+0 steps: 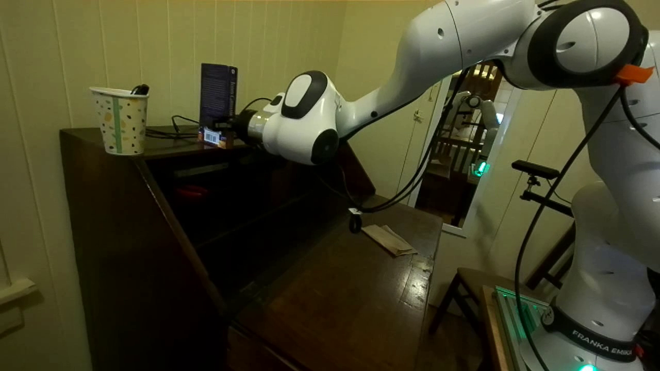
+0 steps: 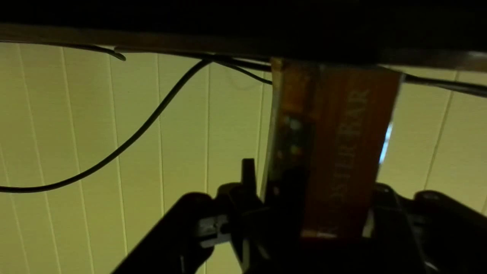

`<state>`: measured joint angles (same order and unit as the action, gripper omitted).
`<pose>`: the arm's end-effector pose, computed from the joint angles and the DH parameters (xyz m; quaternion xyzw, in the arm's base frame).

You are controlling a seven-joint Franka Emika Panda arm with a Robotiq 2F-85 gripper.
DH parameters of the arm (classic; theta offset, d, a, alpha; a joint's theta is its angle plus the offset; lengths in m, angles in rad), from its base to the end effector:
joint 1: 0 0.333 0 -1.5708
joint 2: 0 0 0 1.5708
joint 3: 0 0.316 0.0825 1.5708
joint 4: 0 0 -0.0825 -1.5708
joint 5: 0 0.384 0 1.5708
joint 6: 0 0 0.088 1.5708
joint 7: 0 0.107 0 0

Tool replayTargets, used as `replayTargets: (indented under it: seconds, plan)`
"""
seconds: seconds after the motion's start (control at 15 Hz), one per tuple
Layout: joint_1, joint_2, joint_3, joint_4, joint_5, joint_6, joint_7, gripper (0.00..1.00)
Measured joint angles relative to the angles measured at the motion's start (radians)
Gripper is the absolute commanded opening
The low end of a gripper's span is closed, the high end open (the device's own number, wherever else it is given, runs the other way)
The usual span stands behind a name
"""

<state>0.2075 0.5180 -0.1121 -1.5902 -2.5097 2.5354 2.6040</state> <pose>0.7088 0.0868 0.3640 0.7059 -0.0628 0.6981 0.1021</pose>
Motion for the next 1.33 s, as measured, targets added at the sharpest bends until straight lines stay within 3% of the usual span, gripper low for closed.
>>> replayTargets:
  seconds: [0.07, 0.2, 0.67, 1.0, 1.33]
  plan:
    - [0.000, 0.002, -0.001, 0.000, 0.000, 0.004, 0.000, 0.95]
    - [0.000, 0.004, -0.003, 0.000, 0.000, 0.008, 0.000, 1.00]
    - [-0.001, 0.004, -0.005, -0.001, 0.000, 0.014, -0.002, 1.00]
    - [-0.099, -0.033, 0.132, -0.008, 0.040, 0.040, -0.117, 1.00]
    - [-0.106, -0.148, 0.136, -0.121, 0.399, 0.072, -0.484, 1.00]
